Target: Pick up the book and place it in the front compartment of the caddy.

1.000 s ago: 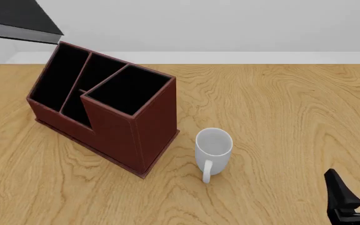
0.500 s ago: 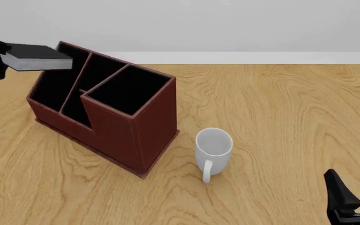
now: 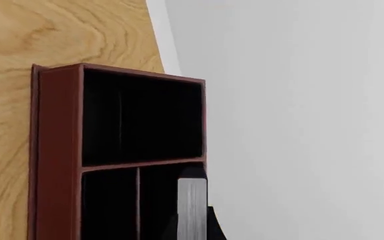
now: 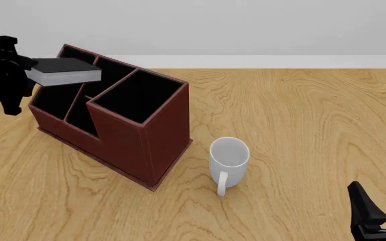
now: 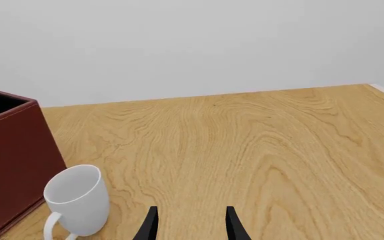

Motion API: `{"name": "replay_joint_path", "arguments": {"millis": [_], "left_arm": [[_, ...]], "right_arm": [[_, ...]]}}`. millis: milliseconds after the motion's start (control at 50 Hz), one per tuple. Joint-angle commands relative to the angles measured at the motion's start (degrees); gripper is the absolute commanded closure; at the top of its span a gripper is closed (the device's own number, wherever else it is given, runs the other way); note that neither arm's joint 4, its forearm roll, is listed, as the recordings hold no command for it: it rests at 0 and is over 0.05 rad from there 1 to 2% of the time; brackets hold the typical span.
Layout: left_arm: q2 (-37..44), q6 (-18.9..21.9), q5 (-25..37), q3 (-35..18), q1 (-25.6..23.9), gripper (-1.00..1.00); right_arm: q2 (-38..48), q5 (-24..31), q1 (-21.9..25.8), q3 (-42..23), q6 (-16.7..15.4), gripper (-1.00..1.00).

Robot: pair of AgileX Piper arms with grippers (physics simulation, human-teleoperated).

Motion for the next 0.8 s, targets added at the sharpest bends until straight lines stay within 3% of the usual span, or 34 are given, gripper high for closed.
{"name": "replay_joint_path", "arguments": {"millis": [20,260,680,760,800], "left_arm": [[-0.6,1.0,-0.3,-1.2,-0.8,1.00],[0.3,2.9,1.0,-2.5,0.8,1.00],[-0.8,5.9,-0.1,0.5,-2.0,1.00],[0.2,9.5,1.9,-2.0,0.6,1.00],[1.1,9.0,1.1,-1.7,-0.2,1.00]], "right_arm": [[0.1,0.0,0.0,0.0,0.1,-1.00],[0.1,-0.1,-0.1,0.0,0.1,-1.00],[-0.1,-0.1,-0.1,0.0,0.2,-1.00],[-0.1,-0.1,-0.1,0.0,0.2,-1.00],[-0.1,-0.2,-0.1,0.0,0.1,-1.00]]}}
